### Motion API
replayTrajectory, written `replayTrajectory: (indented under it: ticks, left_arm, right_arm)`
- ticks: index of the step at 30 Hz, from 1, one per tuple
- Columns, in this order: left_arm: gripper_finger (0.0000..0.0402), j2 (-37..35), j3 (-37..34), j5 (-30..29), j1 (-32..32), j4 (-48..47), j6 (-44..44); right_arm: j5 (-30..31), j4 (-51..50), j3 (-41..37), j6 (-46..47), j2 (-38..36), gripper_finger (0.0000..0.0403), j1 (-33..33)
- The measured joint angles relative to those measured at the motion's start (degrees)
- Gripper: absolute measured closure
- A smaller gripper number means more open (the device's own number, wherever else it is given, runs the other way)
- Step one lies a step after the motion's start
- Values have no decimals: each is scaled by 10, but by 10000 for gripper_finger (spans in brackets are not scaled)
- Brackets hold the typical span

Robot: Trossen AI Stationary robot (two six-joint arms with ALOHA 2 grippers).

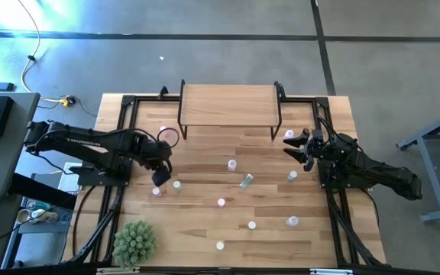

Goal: Pick and place medicine bottles onto shelf by color
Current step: Put the left yellow pill bottle on the shelf

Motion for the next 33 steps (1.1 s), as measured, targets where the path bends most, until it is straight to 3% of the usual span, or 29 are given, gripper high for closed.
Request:
replayTrajectory:
  ticks: [20,29,33]
  left_arm:
    - [174,123,10,-23,-36,-9,-36]
    - [174,150,10,-35,-36,0,-41]
    - [193,151,10,-46,-36,1,-50]
  right_arm:
    - [-3,0,0,0,0,187,0]
    - [-2,0,0,0,0,187,0]
    - [-2,0,0,0,0,187,0]
